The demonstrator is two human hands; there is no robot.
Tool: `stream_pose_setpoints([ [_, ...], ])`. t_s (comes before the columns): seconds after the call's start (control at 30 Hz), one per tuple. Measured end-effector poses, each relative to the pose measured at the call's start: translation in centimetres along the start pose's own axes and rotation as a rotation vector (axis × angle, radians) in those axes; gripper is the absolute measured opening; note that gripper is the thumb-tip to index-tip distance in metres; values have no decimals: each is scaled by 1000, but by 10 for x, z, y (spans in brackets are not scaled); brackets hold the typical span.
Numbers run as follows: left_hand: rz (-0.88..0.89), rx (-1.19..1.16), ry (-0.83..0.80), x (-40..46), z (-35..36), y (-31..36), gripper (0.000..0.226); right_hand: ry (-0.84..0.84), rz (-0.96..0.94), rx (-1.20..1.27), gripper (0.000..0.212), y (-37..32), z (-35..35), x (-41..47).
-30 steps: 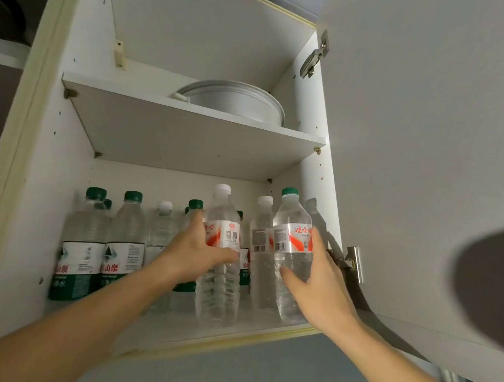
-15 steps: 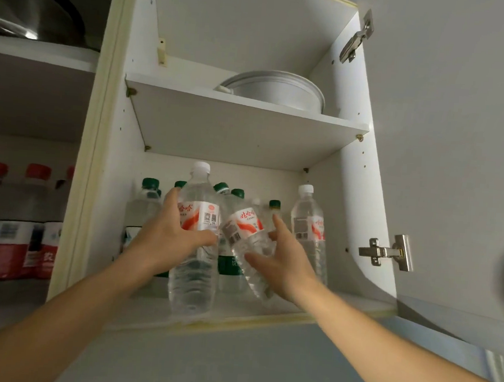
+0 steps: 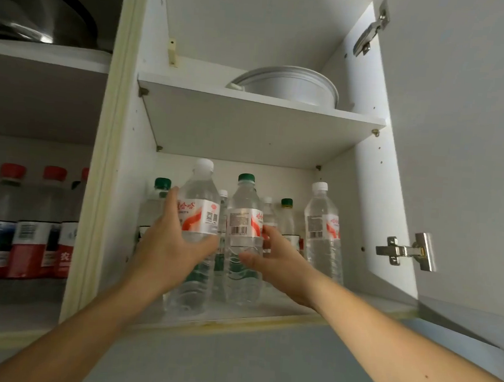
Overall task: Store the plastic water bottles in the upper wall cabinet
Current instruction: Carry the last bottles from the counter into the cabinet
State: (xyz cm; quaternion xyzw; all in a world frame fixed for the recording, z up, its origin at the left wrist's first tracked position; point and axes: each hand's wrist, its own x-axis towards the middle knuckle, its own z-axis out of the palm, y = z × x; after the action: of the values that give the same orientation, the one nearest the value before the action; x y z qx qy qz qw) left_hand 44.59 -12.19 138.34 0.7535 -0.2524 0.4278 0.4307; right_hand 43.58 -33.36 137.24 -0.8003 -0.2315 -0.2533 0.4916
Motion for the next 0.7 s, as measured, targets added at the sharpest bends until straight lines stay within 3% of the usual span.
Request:
stream_pose_setpoints([
  [0.13, 2, -14, 59, 2, 10, -4, 84, 11, -20, -58, 41, 0, -2, -1],
  [0.3, -34, -92, -4, 8, 10, -2, 75, 76, -62, -124, 41, -1, -5, -5],
  [0.37, -44, -141, -31, 8, 6, 2, 80, 305, -150, -323, 45, 0, -23, -9],
  [0.47, -64, -263, -69, 4, 2, 12, 91, 683, -286, -566, 24, 5, -60, -16],
  [0.53, -63, -384, -108, 3, 6, 22, 82, 768, -158, -617, 43, 12, -80, -15],
  [0.63, -41, -510, -167, 5, 16, 44, 69, 602, 223, -521, 88, 26, -96, -9],
  [0.7, -17, -537, -169, 9, 20, 58, 66, 405, 293, -292, 81, 34, -101, -6],
])
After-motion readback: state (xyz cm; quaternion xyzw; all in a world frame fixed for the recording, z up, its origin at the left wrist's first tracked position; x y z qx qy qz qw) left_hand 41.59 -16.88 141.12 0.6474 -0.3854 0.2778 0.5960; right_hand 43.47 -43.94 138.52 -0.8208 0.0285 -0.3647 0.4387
